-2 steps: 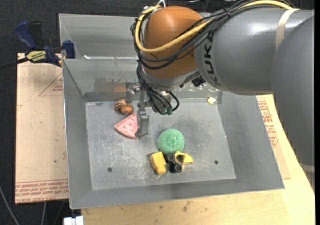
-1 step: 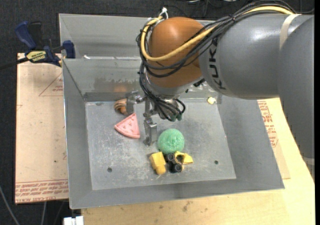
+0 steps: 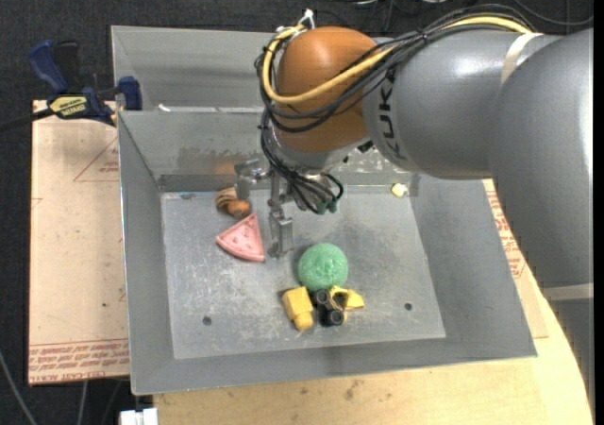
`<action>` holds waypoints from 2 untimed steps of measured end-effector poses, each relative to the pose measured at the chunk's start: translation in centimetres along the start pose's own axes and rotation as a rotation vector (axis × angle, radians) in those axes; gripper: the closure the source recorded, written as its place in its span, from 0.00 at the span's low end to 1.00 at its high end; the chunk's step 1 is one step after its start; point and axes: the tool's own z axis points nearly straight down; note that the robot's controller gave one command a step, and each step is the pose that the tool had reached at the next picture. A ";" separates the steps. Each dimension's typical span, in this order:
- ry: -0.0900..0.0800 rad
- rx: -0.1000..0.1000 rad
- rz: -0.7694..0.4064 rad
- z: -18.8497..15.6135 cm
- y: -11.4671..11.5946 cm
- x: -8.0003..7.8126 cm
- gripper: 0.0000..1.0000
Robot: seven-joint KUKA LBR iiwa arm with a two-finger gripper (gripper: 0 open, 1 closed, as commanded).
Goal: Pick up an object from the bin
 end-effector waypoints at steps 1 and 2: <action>0.004 -0.001 0.050 3.5 -1.7 -1.6 0.00; 0.013 -0.001 0.020 4.6 -0.1 1.6 0.00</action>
Offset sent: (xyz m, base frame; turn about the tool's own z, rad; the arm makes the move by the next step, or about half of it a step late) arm 0.0209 0.0102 -0.0664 0.0528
